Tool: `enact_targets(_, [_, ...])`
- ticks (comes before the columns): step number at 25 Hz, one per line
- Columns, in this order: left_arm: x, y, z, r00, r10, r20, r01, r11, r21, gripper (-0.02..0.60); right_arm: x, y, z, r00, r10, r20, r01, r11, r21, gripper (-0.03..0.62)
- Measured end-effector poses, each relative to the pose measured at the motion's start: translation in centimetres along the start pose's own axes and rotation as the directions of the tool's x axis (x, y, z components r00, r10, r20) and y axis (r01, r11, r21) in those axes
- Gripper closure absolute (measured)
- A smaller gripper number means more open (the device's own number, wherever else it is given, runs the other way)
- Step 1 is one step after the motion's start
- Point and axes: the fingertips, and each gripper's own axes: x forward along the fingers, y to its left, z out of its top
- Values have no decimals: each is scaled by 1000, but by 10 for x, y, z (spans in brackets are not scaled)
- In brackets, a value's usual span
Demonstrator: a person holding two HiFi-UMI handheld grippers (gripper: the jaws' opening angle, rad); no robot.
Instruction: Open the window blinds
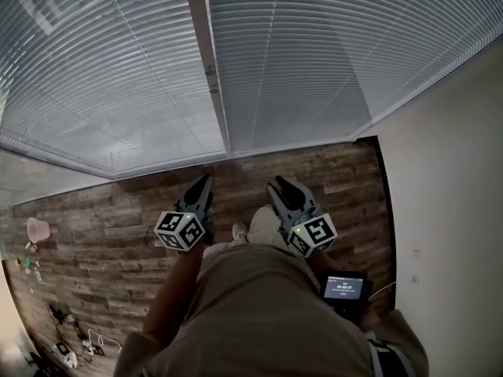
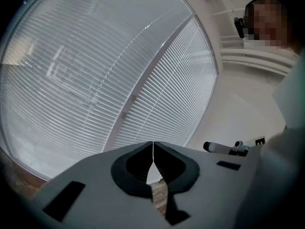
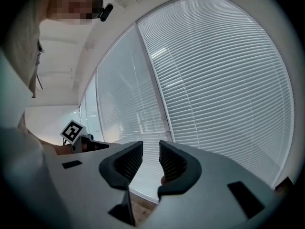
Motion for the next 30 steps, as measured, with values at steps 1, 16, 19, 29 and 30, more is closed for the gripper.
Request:
enact_targets(1, [1, -1, 0, 1000, 4, 3, -4, 1000, 1, 566, 1, -2, -1, 1000, 6, -6, -6, 1000, 3, 482])
enact_targets(16, [48, -2, 37, 983, 168, 79, -167, 986, -14, 565, 46, -67, 53, 989, 147, -19, -147, 989, 10, 482])
enact_targets(19, [67, -15, 43, 979, 188, 80, -189, 982, 0, 565, 47, -86, 68, 984, 176, -10, -176, 984, 13, 482])
enact_targets(29, [98, -23, 40, 956, 275, 107, -278, 960, 20, 565, 61, -121, 54, 961, 269, -65, -267, 963, 41, 482])
enact_targets(30, [98, -25, 36, 953, 284, 105, -287, 958, 15, 565, 59, -122, 53, 959, 276, -66, -274, 961, 44, 482])
